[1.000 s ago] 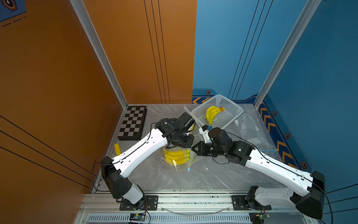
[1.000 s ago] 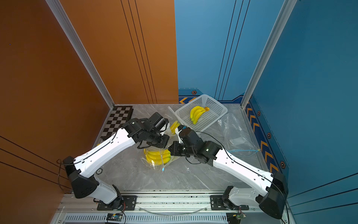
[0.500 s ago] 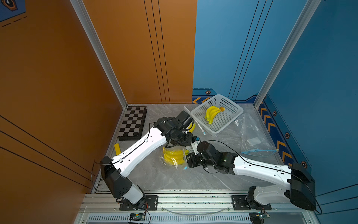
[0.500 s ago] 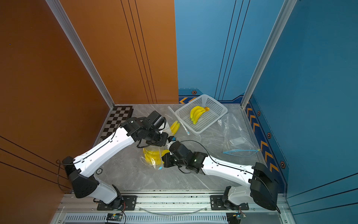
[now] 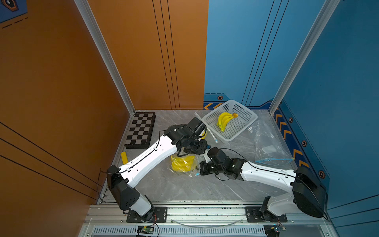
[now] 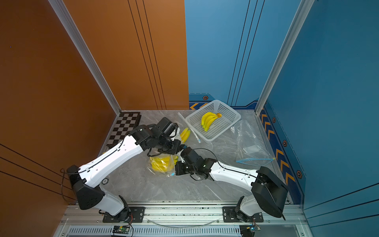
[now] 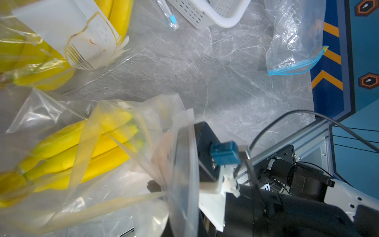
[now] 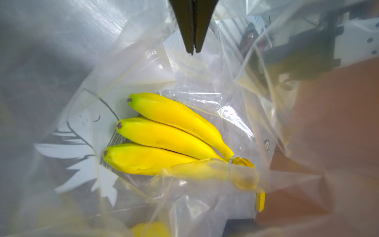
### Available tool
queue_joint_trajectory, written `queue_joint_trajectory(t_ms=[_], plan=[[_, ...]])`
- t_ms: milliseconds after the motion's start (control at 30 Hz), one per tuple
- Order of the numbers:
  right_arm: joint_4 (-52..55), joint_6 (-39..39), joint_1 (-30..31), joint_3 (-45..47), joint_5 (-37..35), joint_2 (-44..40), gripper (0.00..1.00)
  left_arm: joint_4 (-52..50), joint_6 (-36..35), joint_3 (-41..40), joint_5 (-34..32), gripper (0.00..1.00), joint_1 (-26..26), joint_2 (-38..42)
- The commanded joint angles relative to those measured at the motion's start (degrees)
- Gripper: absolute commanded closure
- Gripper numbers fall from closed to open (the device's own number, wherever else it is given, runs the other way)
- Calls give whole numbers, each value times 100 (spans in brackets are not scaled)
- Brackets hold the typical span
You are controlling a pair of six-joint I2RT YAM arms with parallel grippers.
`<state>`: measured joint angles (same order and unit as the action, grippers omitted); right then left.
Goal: Open the zip-top bag and take out the banana
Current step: Pick up the banana from the zipper food storage bag.
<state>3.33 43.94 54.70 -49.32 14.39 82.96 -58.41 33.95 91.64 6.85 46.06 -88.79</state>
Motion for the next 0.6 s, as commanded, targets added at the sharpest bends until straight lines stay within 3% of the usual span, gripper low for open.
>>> queue_joint_trajectory(t_ms=[0, 67, 300, 367, 567], plan=[[69, 211, -64, -60, 201, 178, 100, 82, -8, -253, 232, 82, 12, 284], [34, 228, -80, -52, 267, 254, 100, 93, 17, -392, 210, 64, -89, 545], [-207, 342, -106, -66, 342, 428, 100, 62, 83, -717, 545, 25, -758, 1417], [-258, 352, -104, -97, 388, 497, 100, 37, 104, -881, 588, 2, -943, 1687], [-264, 422, -108, -130, 402, 581, 100, -293, 191, -2051, 223, 2, -1784, 2624]])
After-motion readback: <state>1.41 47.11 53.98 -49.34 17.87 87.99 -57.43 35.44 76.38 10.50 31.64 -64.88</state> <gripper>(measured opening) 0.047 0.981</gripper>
